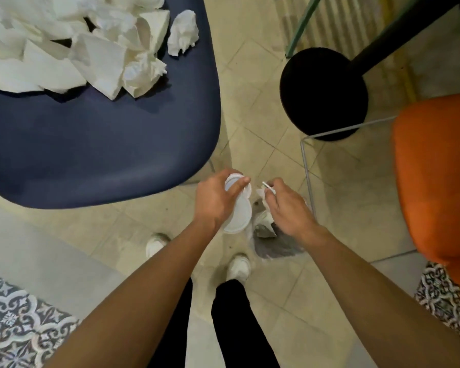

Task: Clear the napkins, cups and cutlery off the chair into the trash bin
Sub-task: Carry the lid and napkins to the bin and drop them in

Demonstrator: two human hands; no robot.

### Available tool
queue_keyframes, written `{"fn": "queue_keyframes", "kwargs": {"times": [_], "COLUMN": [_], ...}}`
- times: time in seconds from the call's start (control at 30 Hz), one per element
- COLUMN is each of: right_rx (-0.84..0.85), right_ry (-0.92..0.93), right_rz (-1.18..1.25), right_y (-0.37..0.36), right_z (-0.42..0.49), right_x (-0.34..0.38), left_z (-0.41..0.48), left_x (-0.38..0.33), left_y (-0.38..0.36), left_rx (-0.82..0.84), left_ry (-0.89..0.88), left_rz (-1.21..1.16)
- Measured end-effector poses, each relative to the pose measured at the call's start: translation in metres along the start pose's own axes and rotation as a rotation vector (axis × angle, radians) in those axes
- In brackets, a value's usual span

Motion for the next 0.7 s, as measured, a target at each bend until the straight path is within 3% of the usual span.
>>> {"fn": "queue_keyframes", "kwargs": {"times": [0.33, 0.7], "right_rx": [0.084, 0.034], "right_ry": [-0.128, -0.134], "right_rz": [0.094, 0.136], "right_y": [-0.037, -0.1], "right_z": [0.02, 0.061], "right_x": [-0.133, -0.213], "left_z": [-0.005, 0.021], "left_x": [0.038, 0.087], "left_y": [-0.148, -0.269], "left_rx": [0.045, 0.318], "left_ry": [0.132, 0.131], "left_rz": [0.045, 0.296]}}
Point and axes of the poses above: each hand's wrist, its own z-axis towards the middle knuckle, its own y-axis out of the back of the hand, x = y × z, the point moved 8 cm from there along z, towards the middle knuckle, and after that the axes turned 3 degrees about z, right-handed, at the moved point
